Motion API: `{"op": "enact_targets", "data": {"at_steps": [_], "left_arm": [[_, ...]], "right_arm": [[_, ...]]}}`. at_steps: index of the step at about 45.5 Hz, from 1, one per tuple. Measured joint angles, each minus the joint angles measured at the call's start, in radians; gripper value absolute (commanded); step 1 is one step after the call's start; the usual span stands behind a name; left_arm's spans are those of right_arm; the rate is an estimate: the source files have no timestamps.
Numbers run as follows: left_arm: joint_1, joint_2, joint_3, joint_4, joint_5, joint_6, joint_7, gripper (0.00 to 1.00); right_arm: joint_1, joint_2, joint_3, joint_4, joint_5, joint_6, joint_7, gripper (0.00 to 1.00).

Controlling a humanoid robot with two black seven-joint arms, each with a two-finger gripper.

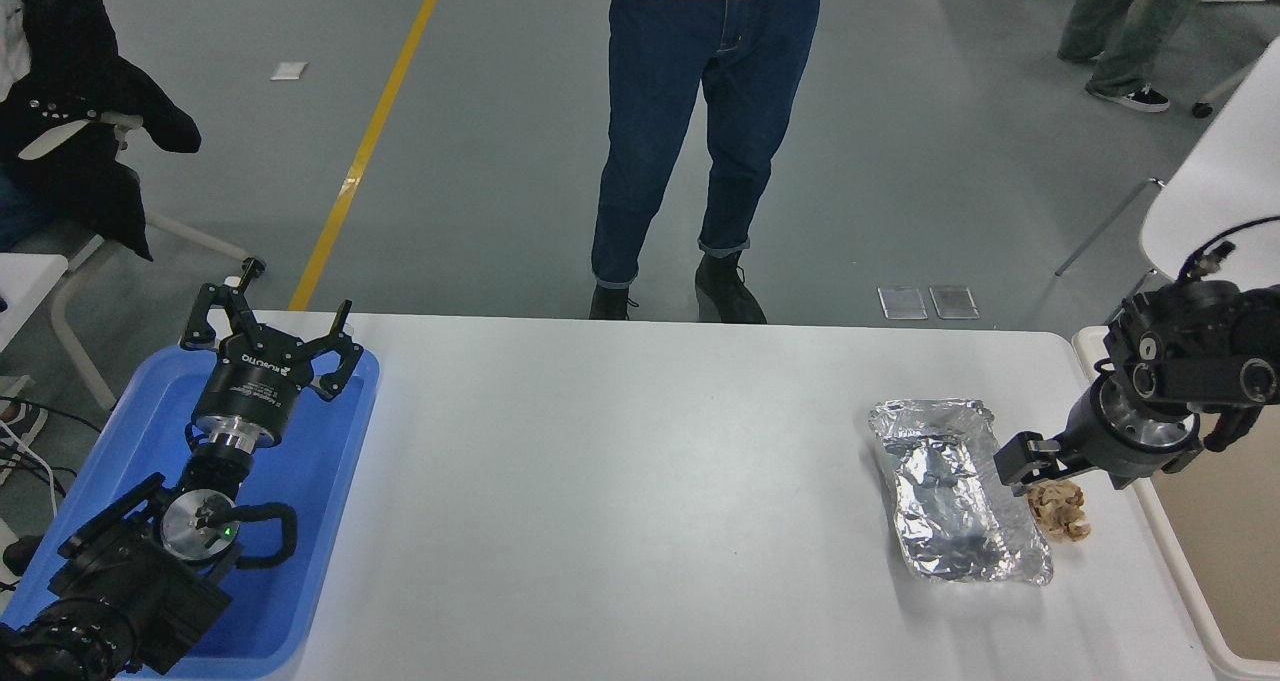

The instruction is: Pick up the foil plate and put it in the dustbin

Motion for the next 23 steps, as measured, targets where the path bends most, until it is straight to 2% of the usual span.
{"op": "enact_targets", "data": {"at_steps": [23], "left_arm": [[0.000, 0.000, 0.000, 0.000, 0.000, 0.000, 0.000, 1.00]], "right_arm": [[-0.163, 0.012, 0.078, -0.132, 0.008, -0.048, -0.001, 1.00]]}}
